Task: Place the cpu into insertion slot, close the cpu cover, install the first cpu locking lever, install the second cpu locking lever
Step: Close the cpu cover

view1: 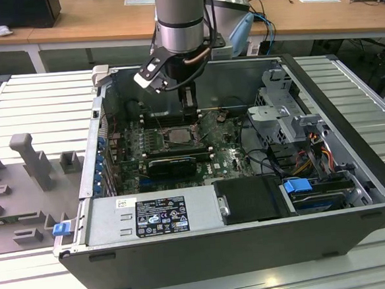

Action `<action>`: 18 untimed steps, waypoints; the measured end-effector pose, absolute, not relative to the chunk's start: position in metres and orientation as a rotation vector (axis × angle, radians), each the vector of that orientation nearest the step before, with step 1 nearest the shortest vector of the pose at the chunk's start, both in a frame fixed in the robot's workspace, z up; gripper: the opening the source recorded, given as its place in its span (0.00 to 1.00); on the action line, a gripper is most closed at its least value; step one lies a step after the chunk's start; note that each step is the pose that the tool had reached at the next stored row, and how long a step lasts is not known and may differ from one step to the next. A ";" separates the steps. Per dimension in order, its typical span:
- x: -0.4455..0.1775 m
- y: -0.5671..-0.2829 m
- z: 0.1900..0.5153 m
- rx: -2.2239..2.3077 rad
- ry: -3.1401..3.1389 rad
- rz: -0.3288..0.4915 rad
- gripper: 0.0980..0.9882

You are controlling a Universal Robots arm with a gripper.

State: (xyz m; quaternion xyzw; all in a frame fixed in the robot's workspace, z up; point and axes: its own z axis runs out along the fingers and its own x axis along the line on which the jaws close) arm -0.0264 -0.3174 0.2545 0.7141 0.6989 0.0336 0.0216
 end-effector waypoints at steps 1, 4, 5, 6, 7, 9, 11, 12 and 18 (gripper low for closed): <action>-0.026 -0.317 0.256 2.213 2.166 0.104 0.01; -0.024 -0.317 0.258 2.213 2.166 0.104 0.01; -0.022 -0.317 0.258 2.213 2.166 0.104 0.01; -0.022 -0.317 0.260 2.213 2.166 0.104 0.01; -0.022 -0.317 0.262 2.213 2.166 0.104 0.01; -0.020 -0.317 0.265 2.213 2.166 0.104 0.01; -0.018 -0.317 0.266 2.213 2.166 0.104 0.01; -0.016 -0.317 0.267 2.213 2.166 0.104 0.01; -0.001 -0.317 0.267 2.214 2.167 0.103 0.01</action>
